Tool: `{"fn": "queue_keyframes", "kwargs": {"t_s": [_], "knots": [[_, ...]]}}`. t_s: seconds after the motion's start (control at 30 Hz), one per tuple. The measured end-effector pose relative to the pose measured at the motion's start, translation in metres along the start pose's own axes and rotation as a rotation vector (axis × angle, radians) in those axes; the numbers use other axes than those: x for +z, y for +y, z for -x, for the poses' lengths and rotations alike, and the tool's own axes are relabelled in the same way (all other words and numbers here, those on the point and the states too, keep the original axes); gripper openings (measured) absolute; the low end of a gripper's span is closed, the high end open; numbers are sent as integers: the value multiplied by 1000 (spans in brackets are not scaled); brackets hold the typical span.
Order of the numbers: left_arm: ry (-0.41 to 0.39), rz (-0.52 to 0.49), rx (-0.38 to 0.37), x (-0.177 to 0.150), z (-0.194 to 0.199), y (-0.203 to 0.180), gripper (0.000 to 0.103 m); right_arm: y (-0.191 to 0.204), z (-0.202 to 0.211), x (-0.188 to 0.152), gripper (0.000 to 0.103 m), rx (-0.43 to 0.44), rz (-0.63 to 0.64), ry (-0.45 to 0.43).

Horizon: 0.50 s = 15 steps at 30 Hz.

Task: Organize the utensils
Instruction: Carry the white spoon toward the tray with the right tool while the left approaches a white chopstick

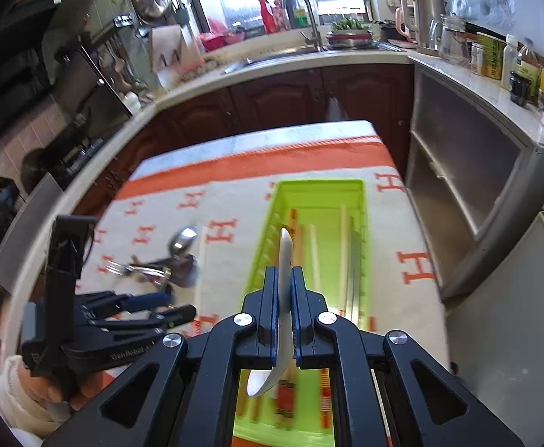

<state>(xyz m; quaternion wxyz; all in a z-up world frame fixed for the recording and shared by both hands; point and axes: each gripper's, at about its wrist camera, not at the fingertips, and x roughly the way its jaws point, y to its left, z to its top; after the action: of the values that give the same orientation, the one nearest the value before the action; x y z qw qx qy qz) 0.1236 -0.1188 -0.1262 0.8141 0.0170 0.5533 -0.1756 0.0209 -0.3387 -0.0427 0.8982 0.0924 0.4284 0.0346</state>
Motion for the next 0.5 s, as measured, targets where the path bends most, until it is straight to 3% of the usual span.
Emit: {"fn": "queue_keyframes", "kwargs": {"t_s": [0.3,0.5], "knots": [[57,31,71,3,-29,-10,36,-24,-57,-16,6,-19,22,165],[24,36,104,5,-31,-14,32,-32,-68,-14,14,3,-25,147]]}}
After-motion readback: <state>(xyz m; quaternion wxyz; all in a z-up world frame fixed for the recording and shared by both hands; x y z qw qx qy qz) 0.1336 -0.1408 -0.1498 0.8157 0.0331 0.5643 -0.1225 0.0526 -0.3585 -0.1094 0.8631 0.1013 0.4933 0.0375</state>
